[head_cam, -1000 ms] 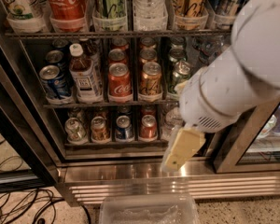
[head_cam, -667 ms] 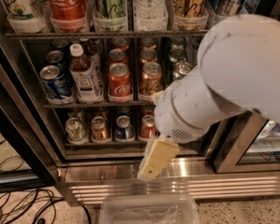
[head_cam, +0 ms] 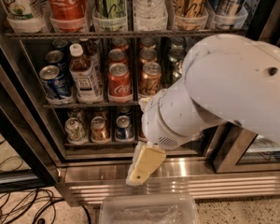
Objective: Pick pepsi can from middle shelf of fridge
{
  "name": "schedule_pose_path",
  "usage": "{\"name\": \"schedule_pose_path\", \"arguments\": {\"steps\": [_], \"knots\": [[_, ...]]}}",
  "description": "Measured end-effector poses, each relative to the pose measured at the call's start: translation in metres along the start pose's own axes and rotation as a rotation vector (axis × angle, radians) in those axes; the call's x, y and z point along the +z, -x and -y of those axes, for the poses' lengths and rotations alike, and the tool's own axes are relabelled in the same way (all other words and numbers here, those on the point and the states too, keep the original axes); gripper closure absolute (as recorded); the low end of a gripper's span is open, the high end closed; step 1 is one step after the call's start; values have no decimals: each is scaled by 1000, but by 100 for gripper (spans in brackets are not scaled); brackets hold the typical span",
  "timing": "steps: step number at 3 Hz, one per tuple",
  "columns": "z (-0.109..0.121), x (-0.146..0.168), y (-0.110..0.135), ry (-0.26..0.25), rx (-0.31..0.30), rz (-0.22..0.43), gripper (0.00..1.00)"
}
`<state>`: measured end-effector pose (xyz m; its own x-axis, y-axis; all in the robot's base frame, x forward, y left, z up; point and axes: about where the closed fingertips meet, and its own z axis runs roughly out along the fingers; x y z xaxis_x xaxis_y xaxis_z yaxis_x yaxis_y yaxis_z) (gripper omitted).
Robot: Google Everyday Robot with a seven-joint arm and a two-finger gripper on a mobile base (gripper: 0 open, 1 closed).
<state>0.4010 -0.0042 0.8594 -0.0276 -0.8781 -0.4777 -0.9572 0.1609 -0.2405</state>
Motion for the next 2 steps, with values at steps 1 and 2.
{"name": "schedule_pose_path", "arguments": {"steps": [1, 2], "knots": [[-2, 3, 3, -10, 6, 12, 0], [-20, 32, 3, -25, 35, 30, 0]]}}
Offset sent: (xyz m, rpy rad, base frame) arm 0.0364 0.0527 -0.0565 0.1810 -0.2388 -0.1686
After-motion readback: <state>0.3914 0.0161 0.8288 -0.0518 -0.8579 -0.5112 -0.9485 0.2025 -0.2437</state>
